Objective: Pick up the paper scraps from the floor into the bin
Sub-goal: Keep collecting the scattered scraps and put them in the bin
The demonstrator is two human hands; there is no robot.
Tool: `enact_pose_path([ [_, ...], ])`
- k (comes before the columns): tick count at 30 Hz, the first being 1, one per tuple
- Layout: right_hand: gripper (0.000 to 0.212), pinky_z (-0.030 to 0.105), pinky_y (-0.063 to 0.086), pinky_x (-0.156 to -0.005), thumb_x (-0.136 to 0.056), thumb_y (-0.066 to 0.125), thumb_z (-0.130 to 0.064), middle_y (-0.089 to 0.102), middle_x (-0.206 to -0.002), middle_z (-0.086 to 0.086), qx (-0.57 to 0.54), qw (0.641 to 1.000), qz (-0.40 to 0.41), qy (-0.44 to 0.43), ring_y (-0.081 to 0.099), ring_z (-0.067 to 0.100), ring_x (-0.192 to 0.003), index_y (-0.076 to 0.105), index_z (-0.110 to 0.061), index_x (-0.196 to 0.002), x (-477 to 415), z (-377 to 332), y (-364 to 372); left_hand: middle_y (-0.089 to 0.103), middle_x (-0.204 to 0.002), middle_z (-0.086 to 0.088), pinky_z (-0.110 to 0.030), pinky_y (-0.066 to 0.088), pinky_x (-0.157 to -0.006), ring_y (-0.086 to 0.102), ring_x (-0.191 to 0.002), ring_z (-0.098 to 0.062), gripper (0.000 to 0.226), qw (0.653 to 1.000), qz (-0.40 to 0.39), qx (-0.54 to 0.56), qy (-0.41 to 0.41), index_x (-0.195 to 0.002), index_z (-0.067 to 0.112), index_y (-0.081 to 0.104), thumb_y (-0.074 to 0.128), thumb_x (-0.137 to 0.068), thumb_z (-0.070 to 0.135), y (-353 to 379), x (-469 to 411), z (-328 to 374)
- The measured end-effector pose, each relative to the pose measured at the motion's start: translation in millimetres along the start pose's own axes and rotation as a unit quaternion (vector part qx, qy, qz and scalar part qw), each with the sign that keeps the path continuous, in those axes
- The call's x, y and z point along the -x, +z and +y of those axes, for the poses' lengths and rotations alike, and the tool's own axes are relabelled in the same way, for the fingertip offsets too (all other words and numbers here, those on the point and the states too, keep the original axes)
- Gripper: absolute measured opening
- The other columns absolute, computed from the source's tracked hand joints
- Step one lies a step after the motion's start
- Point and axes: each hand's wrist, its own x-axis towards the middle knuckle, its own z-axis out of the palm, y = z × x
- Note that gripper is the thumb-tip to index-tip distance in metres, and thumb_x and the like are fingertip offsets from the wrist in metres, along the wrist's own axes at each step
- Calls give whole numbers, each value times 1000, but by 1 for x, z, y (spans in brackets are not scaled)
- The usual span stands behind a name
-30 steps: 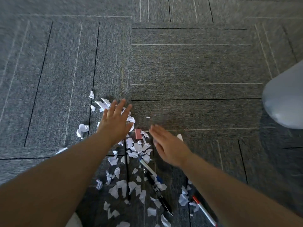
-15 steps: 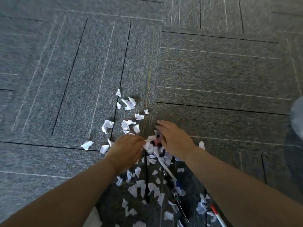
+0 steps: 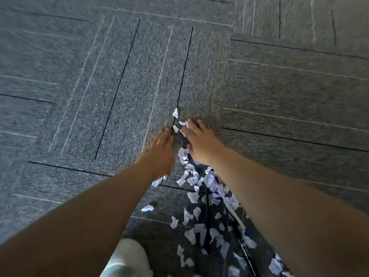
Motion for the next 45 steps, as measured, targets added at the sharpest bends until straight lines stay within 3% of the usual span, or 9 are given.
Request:
enact_pose_path([
  [3,48,44,31,-109,-93,48,-13,20,-154,6,-12,996,28,-82,14,26,-141,36,-15,-140,31,-6,20,-4,-156,1,-46,30,-111,4,-143,-20,56,997,-22,-26,68,-146,20,2,30,-98,24,17,31,-8],
  [7,14,41,58,-68,-80,60,-6,66,-101,17,-54,971,155,-175,63,31,-88,63,-2,-93,58,-8,32,36,-142,5,-35,37,-106,37,-126,-11,41,995,75,10,71,-138,23,36,34,-97,27,21,57,-22],
  [11,36,46,43,-98,-88,52,-8,44,-135,21,-31,978,190,-75,42,37,-122,50,-2,-123,11,-14,9,30,-146,0,-39,23,-111,29,-133,-17,45,992,120,18,25,-138,18,34,41,-95,27,17,51,-34],
  [16,60,46,11,-115,-99,36,-26,-10,-156,9,52,998,26,-8,-5,27,-142,3,-14,-148,-54,-24,-21,-2,-156,2,-33,-4,-112,-10,-140,-11,58,994,90,52,-28,-147,19,8,33,-97,35,21,48,-49],
  [24,42,43,37,-105,-94,47,-11,31,-149,12,9,988,63,-139,26,24,-138,43,-6,-136,18,-26,31,-28,-144,8,-30,-15,-108,-30,-132,-9,64,999,44,19,20,-135,20,-19,6,-86,54,46,75,-59],
  [28,26,39,56,-79,-84,52,-11,66,-112,13,-35,973,116,-194,62,28,-102,67,-5,-104,73,-22,54,-31,-142,9,-33,-3,-116,-28,-133,-9,65,999,22,30,13,-135,19,-21,17,-92,49,54,76,-49],
  [32,34,39,34,-101,-89,49,-13,51,-131,18,-4,978,193,-83,45,35,-121,55,-4,-121,50,-1,34,-24,-145,6,-33,-3,-117,-24,-136,-11,76,997,40,16,56,-139,16,-17,0,-77,57,63,66,-38],
  [38,60,47,0,-115,-98,30,-40,-4,-156,6,30,998,20,-51,-10,26,-142,5,-19,-148,28,5,21,-31,-144,1,-35,-5,-116,-26,-136,-15,75,997,24,-12,69,-134,15,-27,9,-84,59,62,57,-19],
  [45,47,43,39,-103,-96,32,-27,37,-145,13,14,977,-6,-212,33,28,-134,41,-7,-137,88,-8,55,-28,-143,4,-37,9,-116,-24,-134,-12,78,996,-2,-12,83,-134,16,-24,3,-72,56,65,74,-23],
])
